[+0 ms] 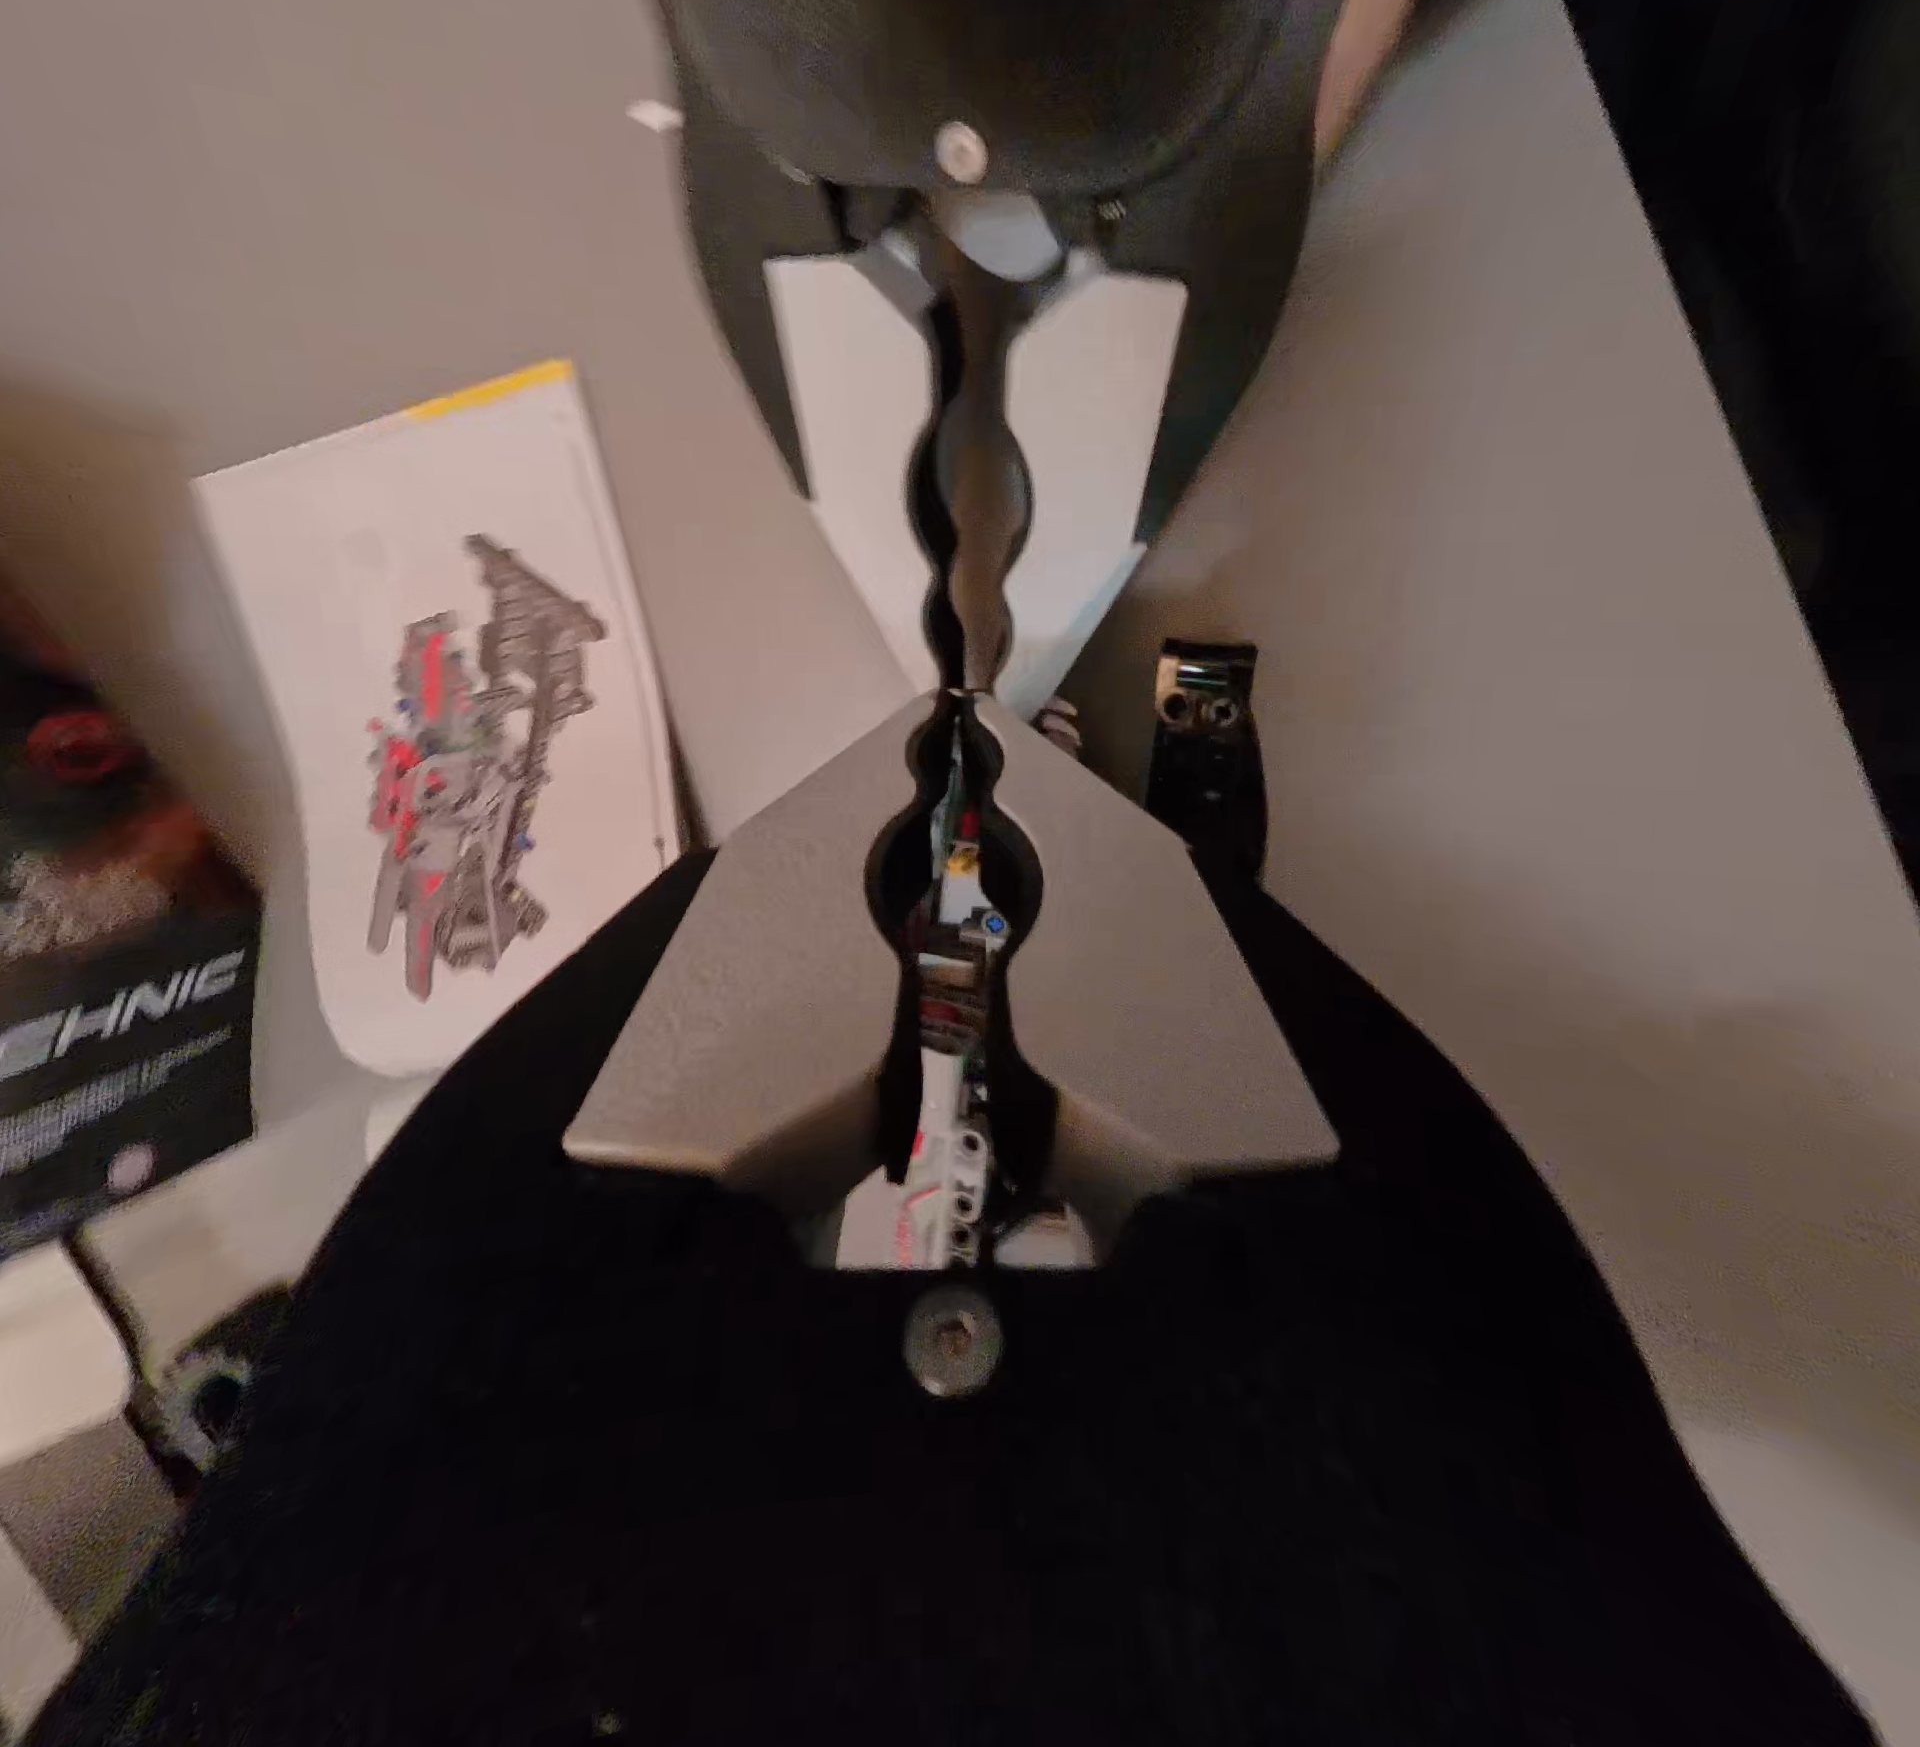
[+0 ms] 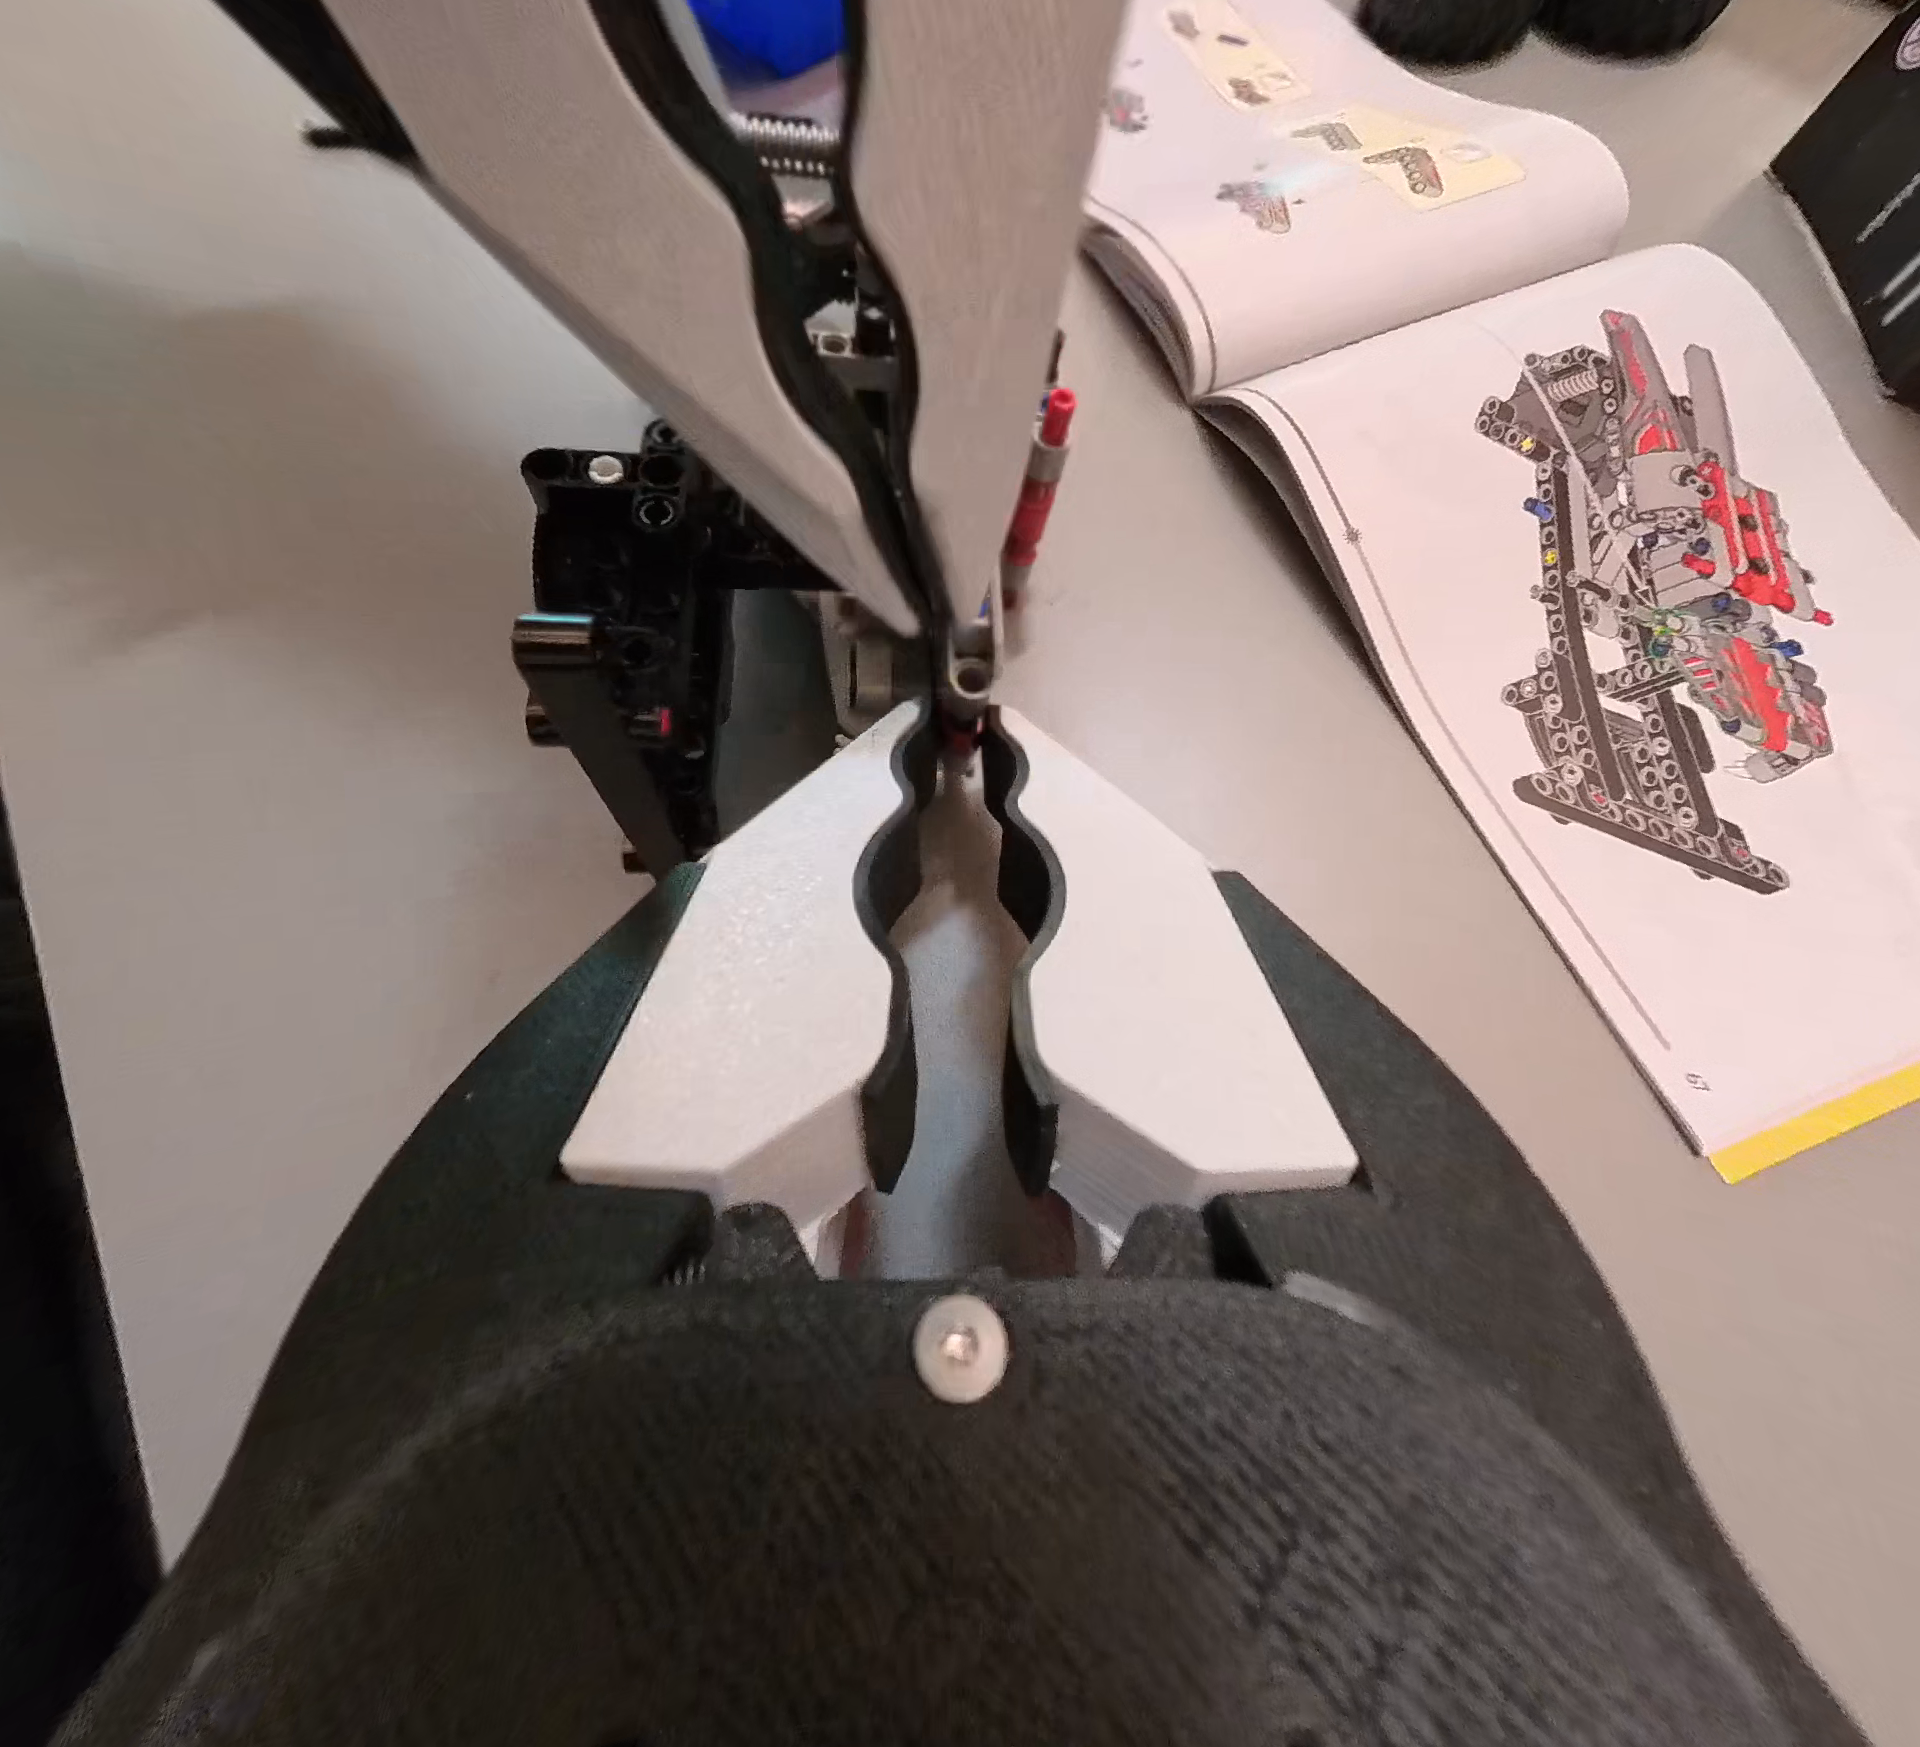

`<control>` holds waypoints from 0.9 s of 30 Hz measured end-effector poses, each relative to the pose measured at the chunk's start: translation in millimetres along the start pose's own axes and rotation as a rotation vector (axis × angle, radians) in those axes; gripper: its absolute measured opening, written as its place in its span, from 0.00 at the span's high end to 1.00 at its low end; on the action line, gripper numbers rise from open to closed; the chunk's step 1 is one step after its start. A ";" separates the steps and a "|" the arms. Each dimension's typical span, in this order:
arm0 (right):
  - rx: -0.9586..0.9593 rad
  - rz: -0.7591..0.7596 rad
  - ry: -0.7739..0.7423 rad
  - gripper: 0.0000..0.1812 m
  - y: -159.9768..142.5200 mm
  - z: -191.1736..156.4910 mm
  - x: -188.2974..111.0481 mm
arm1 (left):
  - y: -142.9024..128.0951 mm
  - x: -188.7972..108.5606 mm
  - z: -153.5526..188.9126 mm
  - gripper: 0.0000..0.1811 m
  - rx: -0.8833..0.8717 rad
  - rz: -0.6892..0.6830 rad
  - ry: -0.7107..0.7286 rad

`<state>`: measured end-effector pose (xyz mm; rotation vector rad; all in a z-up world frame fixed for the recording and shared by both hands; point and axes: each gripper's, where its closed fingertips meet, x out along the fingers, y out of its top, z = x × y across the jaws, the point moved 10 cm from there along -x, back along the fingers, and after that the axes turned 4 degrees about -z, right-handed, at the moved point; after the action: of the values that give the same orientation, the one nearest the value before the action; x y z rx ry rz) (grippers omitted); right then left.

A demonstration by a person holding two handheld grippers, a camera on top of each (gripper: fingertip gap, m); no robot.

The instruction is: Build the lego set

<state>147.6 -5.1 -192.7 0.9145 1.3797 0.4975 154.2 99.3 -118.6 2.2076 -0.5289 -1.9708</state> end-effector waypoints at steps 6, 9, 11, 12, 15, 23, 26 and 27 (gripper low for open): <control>0.040 0.000 0.032 0.93 -0.4 3.8 -0.8 | -28.3 -33.3 50.6 0.83 -0.192 0.194 0.294; 0.051 -0.010 0.067 0.90 -0.6 4.5 0.3 | -43.4 -18.0 78.2 0.74 -0.215 0.079 0.391; 0.049 -0.012 0.087 0.88 -0.6 4.1 0.3 | -50.9 -4.4 85.1 0.71 -0.214 -0.014 0.484; 0.048 -0.012 0.092 0.87 -0.6 3.8 0.4 | -52.1 1.9 86.9 0.71 -0.197 -0.037 0.534; 0.038 -0.018 0.099 0.85 -0.8 2.8 0.7 | -50.3 16.0 93.1 0.74 -0.008 -0.103 0.699; 0.108 -0.025 0.170 0.81 -4.4 4.0 -1.7 | -51.5 51.6 107.6 0.74 0.325 -0.258 0.999; 0.096 -0.031 0.151 0.81 -4.7 2.2 -1.6 | -51.7 59.3 109.7 0.73 0.340 -0.266 1.083; 0.088 -0.032 0.144 0.81 -4.7 1.4 -1.6 | -51.9 61.4 109.8 0.73 0.342 -0.263 1.099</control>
<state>147.8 -9.4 -195.6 0.9409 1.5549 0.4892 60.2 140.7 -207.9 3.1867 -0.4074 -0.4668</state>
